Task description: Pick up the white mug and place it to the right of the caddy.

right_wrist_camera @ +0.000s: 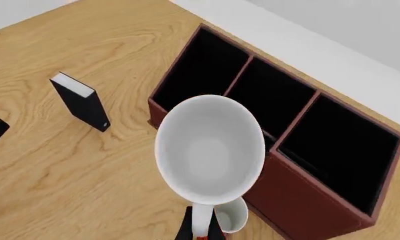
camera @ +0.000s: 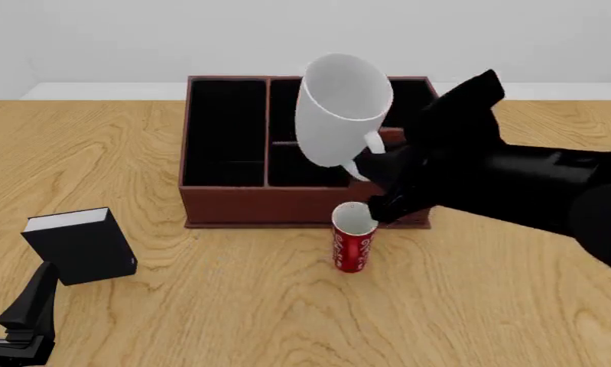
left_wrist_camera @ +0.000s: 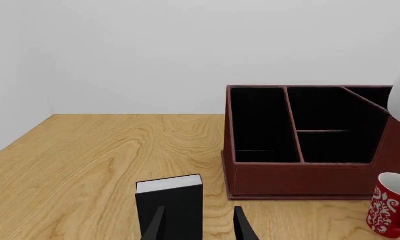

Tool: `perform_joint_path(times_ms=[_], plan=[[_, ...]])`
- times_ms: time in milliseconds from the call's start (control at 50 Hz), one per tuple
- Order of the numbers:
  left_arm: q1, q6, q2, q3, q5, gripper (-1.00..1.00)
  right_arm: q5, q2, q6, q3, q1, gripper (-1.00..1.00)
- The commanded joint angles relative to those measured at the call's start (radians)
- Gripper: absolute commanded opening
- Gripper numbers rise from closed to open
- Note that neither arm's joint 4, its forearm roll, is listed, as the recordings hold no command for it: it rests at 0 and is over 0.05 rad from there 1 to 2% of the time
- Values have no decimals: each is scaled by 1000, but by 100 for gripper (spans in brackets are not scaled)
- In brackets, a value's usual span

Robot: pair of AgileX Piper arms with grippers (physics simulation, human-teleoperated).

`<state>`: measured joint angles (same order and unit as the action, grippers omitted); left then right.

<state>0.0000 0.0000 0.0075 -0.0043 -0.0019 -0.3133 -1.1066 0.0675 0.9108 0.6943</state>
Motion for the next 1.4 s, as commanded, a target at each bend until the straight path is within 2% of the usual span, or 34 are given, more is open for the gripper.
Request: perform_joint_path(times_ms=[20,700,980,1400], plan=[[0,0,0,0,0,100,-52,97,-5,-1,-77,-100],[0,0,0,0,0,100,-236,397,1,-42,-435,-100],[0,0,0,0,0,100,-272,448,-32,-22,-503,-100],[0,0,0,0,0,100,-277,485,-88,-19,-578,-100]])
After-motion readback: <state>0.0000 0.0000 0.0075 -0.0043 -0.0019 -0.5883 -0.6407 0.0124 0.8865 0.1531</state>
